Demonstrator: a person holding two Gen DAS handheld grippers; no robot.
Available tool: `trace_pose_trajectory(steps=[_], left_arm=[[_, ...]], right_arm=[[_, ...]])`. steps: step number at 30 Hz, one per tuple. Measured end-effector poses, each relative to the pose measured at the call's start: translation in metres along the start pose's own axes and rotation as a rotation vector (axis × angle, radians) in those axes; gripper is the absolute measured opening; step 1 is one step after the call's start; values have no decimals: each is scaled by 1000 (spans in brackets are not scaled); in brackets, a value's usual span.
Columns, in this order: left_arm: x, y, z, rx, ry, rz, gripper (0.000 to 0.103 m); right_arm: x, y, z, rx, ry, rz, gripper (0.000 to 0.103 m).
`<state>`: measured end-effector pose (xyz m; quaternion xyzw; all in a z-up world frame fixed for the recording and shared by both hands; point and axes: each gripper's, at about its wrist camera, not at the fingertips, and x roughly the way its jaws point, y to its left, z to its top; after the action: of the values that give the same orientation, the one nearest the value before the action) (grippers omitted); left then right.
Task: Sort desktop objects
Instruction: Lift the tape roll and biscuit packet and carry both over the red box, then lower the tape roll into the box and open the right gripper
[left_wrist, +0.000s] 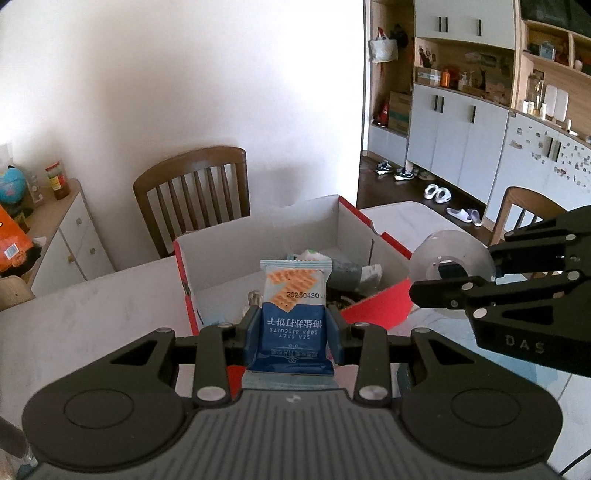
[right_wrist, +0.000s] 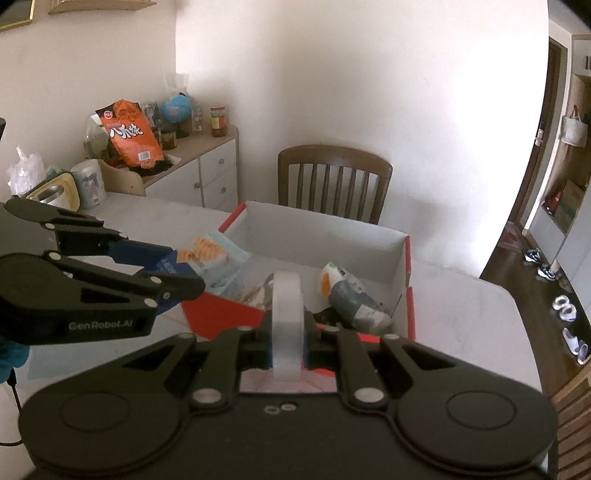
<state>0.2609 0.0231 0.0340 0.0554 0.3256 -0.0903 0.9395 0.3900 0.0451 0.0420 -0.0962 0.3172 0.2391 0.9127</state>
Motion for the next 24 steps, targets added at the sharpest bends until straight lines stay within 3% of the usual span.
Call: trace_pose_trajectory(steps=[24], left_arm=[[60,16,34,-45,52,30,36]], right_arm=[[51,-38,32,-18,-21,28,12]])
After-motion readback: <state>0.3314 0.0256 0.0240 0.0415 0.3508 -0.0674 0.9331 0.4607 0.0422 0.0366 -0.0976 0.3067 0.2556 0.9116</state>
